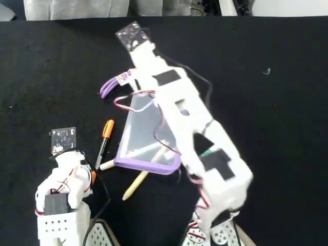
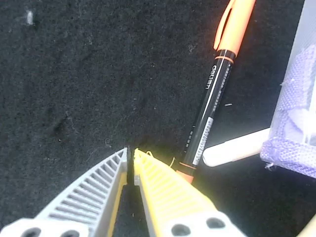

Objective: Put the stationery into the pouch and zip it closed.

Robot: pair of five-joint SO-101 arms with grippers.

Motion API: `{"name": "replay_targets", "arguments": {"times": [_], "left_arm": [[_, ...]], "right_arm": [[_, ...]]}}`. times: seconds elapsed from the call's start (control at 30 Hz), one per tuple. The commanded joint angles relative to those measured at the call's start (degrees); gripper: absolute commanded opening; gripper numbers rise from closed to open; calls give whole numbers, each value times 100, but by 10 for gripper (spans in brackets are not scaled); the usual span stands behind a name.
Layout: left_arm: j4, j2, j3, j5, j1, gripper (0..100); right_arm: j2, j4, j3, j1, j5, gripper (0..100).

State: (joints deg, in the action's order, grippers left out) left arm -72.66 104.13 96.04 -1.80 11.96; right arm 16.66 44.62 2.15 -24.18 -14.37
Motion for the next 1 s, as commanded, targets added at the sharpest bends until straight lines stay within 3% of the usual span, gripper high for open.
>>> {"name": "replay_targets", "arguments": {"times": [0.0, 0.13, 0.3, 0.97], "left_arm": [[-26, 26, 136, -26, 31, 31], [-26, 26, 136, -26, 31, 31], [-26, 26, 136, -26, 31, 31], [-26, 26, 136, -26, 31, 31]], "right_arm": [[1051, 264, 1684, -237, -290, 198], [1982, 1029, 3055, -387, -1160, 198], [3037, 1820, 4585, -457, -1697, 198], [5587, 2382, 8409, -308, -2391, 198]]}}
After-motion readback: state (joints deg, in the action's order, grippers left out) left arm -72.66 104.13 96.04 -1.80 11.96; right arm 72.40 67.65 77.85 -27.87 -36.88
